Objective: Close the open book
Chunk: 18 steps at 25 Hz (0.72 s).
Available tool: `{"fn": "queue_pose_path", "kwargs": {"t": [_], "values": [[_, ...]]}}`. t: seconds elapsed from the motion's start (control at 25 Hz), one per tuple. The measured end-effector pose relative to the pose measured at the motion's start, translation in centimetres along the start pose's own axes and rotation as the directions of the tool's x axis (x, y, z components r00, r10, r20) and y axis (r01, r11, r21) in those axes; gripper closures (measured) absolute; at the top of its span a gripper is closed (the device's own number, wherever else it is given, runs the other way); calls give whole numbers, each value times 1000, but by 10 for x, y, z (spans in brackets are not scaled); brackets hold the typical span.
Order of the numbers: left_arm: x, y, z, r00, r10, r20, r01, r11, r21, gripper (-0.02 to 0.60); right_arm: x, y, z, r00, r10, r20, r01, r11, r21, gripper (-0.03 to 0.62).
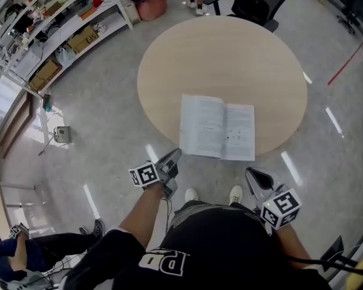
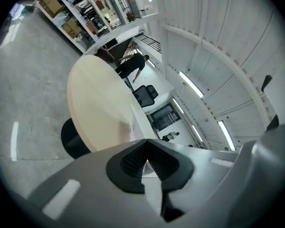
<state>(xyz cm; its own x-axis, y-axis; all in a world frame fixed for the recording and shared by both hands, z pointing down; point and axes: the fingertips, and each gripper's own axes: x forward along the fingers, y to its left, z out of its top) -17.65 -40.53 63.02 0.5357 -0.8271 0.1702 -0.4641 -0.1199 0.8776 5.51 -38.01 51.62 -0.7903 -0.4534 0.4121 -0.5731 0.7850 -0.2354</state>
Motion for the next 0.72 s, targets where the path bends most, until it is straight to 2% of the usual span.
{"fn": "queue_pose_path", "kwargs": {"t": [0.24,0.44,0.64,0.72], "values": [[15,-41,-9,997,-60,-48,63,995,79,572,-1,-5,6,1000,15,19,-15,1000,-1,586],[58,-90,-36,982,-114,-152,139,976,166,572,-7,-17,10,999,5,32,-4,1000,-7,586],[103,-102,-72,961,-80,-264,140,966,218,569,-16,-23,16,999,-15,49,16,1000,-15,586],[111,-108,-83,952,-71,-297,152,953,262,555,-23,-27,17,998,-30,52,31,999,-14,586]]}}
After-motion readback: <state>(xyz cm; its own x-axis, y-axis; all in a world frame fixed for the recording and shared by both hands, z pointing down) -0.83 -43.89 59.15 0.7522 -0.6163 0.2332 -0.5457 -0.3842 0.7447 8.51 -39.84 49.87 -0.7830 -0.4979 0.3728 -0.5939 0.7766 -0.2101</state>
